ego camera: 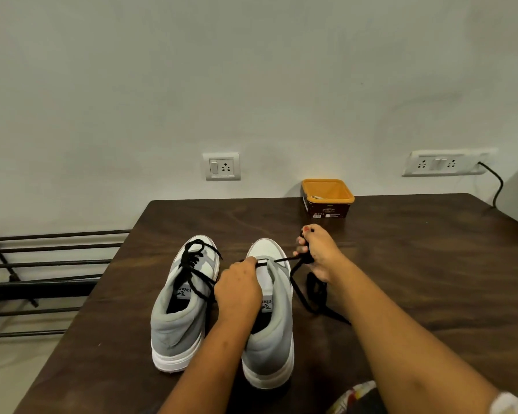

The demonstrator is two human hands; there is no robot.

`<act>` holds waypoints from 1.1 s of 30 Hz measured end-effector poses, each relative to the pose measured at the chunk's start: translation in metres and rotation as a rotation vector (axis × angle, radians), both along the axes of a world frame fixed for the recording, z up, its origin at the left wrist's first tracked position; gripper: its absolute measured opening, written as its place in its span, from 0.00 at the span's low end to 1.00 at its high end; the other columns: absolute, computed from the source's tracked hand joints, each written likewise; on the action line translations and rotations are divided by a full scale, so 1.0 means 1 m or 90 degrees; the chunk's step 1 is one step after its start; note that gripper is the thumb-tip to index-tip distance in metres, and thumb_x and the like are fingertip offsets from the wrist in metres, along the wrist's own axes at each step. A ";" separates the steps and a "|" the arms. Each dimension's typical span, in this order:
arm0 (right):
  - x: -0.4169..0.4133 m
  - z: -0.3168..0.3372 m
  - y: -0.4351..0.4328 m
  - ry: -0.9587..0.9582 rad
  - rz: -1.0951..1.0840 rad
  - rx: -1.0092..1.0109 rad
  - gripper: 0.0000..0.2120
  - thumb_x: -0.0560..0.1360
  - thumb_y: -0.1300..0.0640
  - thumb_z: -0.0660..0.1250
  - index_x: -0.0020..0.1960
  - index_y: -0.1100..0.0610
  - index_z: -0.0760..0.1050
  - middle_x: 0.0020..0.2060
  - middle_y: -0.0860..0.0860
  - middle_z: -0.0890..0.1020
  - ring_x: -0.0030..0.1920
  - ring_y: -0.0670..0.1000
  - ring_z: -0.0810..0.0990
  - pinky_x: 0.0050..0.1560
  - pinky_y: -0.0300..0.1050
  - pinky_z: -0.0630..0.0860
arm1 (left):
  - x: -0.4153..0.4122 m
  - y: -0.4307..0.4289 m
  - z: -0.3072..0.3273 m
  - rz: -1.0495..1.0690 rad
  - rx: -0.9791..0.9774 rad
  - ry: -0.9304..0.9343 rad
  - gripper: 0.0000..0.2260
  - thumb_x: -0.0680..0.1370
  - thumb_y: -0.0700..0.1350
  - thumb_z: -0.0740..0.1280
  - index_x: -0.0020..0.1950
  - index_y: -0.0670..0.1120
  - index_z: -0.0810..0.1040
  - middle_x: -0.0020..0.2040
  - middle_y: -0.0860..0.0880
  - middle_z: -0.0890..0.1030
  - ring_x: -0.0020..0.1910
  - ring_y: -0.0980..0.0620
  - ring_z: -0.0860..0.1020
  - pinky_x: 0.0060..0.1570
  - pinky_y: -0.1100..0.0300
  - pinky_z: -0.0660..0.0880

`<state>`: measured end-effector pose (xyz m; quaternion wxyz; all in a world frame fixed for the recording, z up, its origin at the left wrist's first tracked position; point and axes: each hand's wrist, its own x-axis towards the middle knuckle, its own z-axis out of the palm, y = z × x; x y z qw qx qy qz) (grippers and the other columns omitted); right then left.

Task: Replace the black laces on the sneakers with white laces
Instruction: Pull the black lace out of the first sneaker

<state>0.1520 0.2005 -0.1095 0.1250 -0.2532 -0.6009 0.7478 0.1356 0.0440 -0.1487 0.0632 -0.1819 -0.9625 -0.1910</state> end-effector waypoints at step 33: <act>0.025 0.024 0.045 0.212 -0.210 -0.305 0.12 0.84 0.56 0.51 0.43 0.56 0.66 0.29 0.51 0.71 0.22 0.46 0.71 0.38 0.46 0.79 | 0.002 0.002 -0.001 0.000 -0.067 0.041 0.11 0.78 0.38 0.55 0.55 0.47 0.73 0.52 0.48 0.79 0.51 0.47 0.78 0.38 0.58 0.68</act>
